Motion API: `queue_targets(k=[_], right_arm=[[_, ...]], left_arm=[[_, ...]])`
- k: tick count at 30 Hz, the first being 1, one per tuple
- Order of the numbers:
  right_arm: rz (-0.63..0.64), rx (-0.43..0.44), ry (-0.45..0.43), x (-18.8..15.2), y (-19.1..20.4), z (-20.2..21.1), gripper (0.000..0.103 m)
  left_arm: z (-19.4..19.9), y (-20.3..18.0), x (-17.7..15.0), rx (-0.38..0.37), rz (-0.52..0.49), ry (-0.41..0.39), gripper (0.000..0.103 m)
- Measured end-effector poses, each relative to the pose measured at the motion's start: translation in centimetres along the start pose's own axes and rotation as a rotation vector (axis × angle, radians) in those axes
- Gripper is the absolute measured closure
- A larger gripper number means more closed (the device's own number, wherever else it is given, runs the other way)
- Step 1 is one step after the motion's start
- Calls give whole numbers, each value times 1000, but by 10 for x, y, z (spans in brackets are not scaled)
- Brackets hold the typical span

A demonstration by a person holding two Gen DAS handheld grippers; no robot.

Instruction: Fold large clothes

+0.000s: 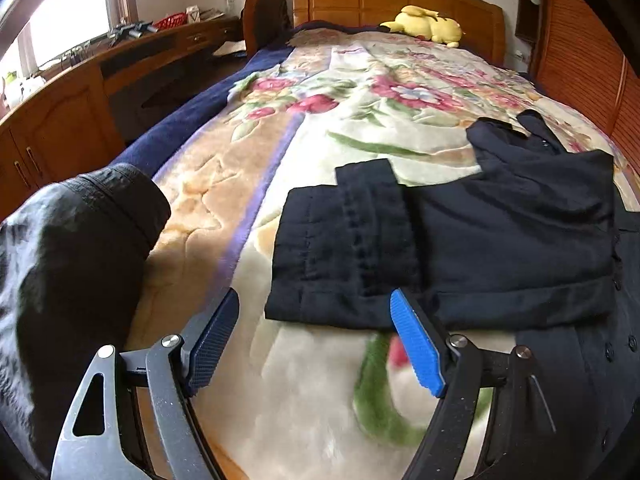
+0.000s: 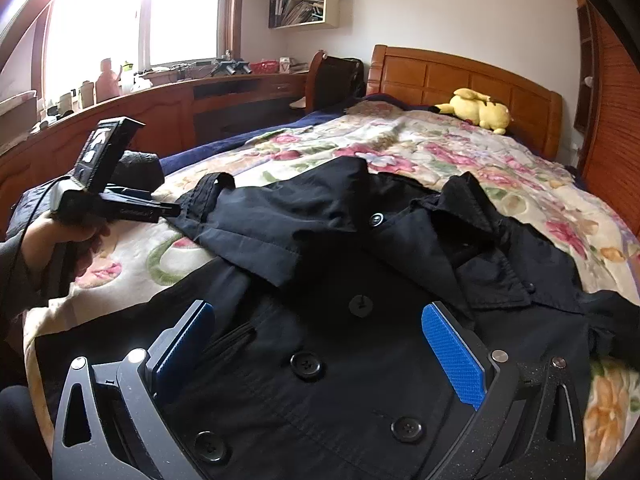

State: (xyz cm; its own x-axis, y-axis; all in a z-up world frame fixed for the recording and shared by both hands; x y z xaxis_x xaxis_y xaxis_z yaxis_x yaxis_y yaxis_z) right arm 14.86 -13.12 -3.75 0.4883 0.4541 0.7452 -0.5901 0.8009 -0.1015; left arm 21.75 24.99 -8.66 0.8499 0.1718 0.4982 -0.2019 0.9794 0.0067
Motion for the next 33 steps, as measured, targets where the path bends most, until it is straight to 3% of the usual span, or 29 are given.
queue_targets(k=[7, 11, 13, 14, 16, 22, 33], right_arm=[[-5, 1, 10, 1, 4, -3, 0], [-10, -1, 13, 1, 6, -4, 0], [-11, 3, 12, 2, 7, -4, 0], [-11, 4, 10, 2, 8, -4, 0], [-10, 5, 6, 2, 8, -2, 0], [-19, -4, -14, 0, 2, 8, 0], [-62, -61, -34, -17, -22, 33, 0]], left_arm=[[-32, -2, 0, -38, 5, 99, 36], [-32, -2, 1, -42, 2, 101, 46], [-32, -4, 1, -63, -8, 109, 72], [-30, -6, 0, -71, -13, 115, 74], [-24, -11, 0, -60, -31, 105, 89], [19, -40, 5, -30, -75, -9, 93], [129, -145, 11, -134, -246, -265, 95]])
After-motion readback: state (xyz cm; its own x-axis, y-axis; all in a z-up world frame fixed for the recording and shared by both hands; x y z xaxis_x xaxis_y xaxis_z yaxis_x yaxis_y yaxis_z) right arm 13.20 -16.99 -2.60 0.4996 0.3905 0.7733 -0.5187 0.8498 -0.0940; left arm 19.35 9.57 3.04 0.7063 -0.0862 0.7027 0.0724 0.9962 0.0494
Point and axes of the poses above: each gripper's, at about its wrist camera, not at the fingertips, and z roughly against the way its jaws point, y to its left, x to its top, the point moved 4 cm from there along -z, roughly the way its jaws point, and after that the axes turned 11 degrees about y, right-handed, at the moved point
